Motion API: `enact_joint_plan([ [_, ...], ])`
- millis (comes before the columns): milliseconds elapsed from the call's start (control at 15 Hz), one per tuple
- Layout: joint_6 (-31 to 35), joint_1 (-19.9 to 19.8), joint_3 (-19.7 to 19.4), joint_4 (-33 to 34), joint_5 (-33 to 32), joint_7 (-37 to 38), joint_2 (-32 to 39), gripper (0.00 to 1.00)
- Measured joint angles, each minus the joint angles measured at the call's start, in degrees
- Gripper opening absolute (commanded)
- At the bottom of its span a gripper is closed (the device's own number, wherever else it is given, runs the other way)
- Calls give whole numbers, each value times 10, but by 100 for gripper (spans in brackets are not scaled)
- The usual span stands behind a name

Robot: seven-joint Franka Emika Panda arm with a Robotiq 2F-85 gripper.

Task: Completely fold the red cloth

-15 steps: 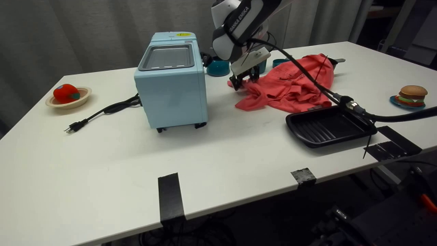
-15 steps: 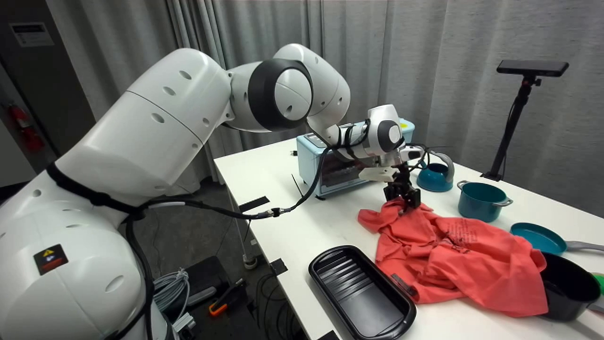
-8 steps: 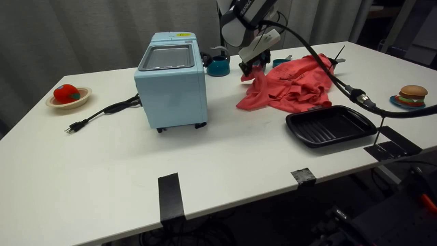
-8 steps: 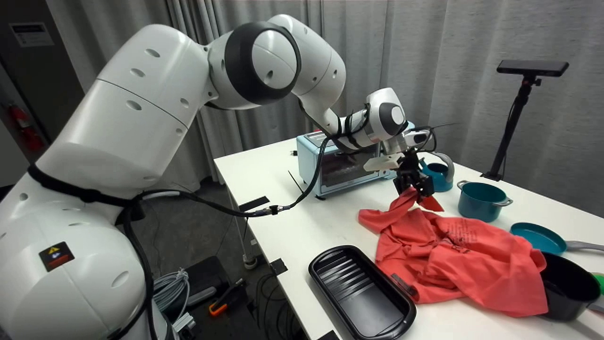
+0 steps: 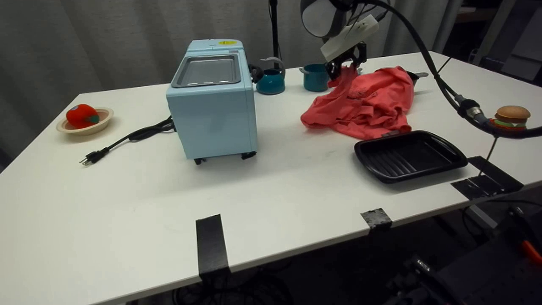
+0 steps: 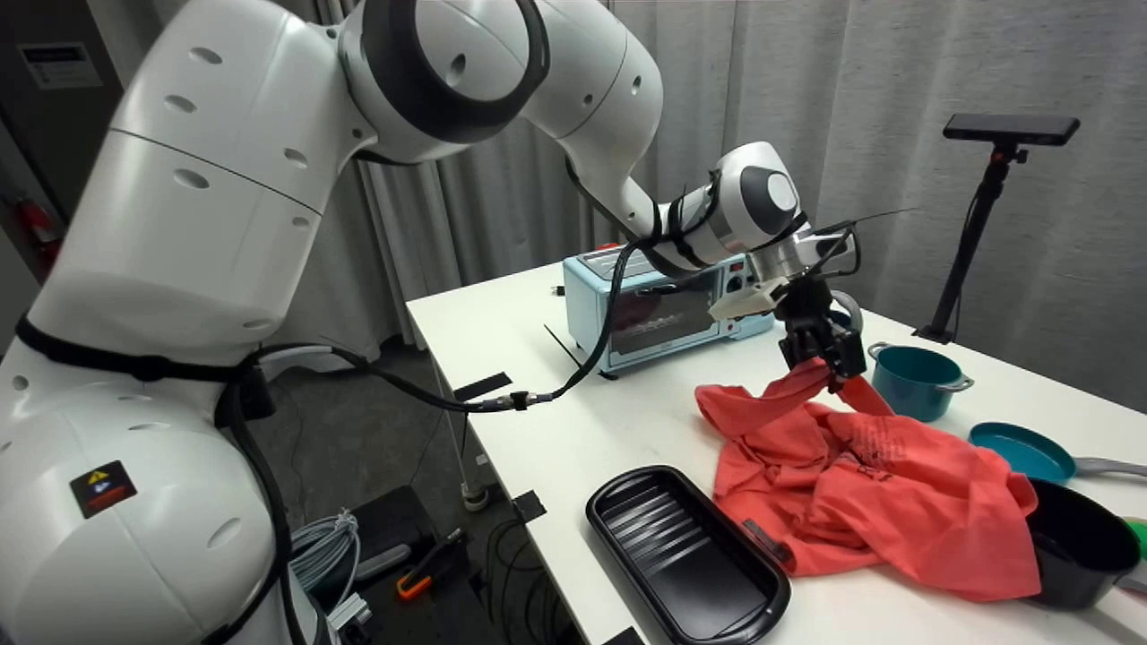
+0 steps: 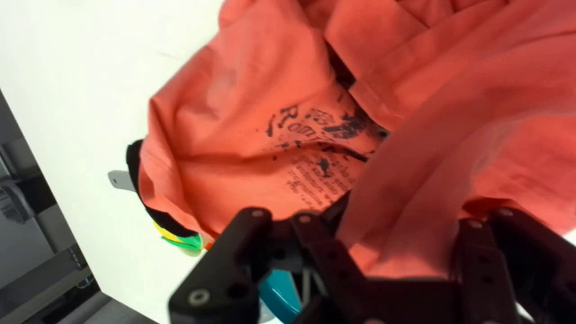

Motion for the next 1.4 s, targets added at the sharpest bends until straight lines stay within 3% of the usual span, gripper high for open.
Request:
enact_joint_plan([
  [533,-43,-80,-5,-59,0,10,-26,0],
  [600,-47,-91,-3,-60,2,10,-20,25],
  [667,-49,-102,-1,-60,5,10,-11,26],
  [933,-42,-127,15,-52,37,12,27,56],
  [1333,-1,-119,22,-38,54,54,38,99],
  [1400,5,-116,22,-37,51,61,34,100],
])
